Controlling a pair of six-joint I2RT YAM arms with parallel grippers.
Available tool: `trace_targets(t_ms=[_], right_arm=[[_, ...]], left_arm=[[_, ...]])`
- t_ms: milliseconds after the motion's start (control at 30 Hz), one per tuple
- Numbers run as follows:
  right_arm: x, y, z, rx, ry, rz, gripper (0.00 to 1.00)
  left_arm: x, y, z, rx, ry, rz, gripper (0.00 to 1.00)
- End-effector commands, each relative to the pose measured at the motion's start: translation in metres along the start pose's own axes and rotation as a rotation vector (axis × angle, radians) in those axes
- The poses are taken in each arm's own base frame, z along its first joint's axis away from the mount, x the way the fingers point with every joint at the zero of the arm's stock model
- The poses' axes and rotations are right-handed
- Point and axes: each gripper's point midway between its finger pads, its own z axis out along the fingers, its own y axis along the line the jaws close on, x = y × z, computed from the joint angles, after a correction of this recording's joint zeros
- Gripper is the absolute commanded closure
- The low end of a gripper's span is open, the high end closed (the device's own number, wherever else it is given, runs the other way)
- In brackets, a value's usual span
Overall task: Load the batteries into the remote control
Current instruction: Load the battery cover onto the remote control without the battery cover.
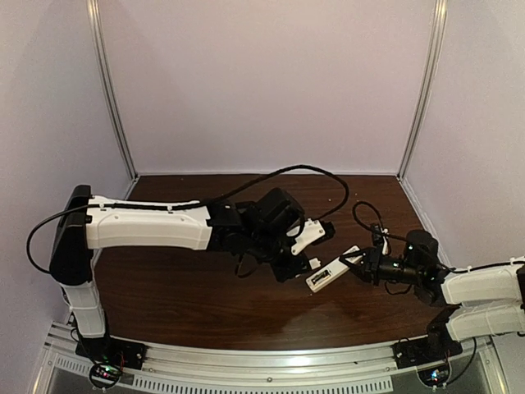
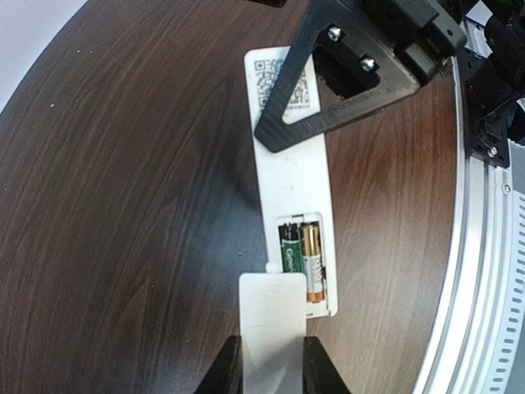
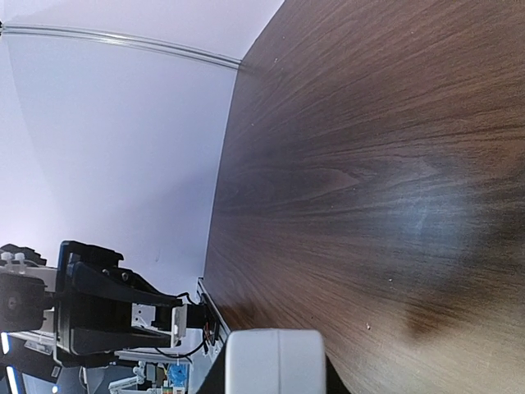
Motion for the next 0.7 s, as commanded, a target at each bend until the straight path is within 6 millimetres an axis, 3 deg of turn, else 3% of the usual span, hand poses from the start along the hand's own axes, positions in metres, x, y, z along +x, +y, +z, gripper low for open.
trace_targets(t_ms=[0, 667], right_arm=[[-0.003, 0.011, 0.004, -0.046, -0.032, -0.011, 1.0], [0.002, 0.017, 0.011, -0.052, -0.02, -0.014, 1.0]], left_arm=[[-0.006, -0.011, 0.012, 0.017, -0.003, 0.012, 0.84], [-0.002, -0.019, 0.031, 0.055, 0.02, 0.019, 0.85]])
